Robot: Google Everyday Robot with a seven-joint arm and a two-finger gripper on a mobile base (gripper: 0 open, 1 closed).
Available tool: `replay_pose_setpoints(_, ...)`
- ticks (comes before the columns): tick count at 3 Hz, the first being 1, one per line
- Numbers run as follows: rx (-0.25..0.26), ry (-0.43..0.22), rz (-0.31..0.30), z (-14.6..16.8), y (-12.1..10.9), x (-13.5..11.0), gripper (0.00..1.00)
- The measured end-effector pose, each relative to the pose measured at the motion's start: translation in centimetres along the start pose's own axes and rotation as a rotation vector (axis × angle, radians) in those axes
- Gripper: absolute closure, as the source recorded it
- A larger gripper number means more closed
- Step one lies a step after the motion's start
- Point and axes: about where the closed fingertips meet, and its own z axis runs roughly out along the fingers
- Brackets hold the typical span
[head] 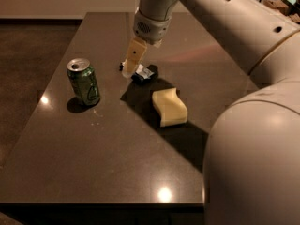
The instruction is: Pick rxbar blueberry
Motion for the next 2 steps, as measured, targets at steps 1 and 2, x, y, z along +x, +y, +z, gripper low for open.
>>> replay_pose_setpoints(1,-0.006,0.026,0.004,2.0,-1.0,-0.5,0.0)
replay_pose_setpoints(2,-0.013,0.041,0.012,3.3,-1.7,-0.7,0.0)
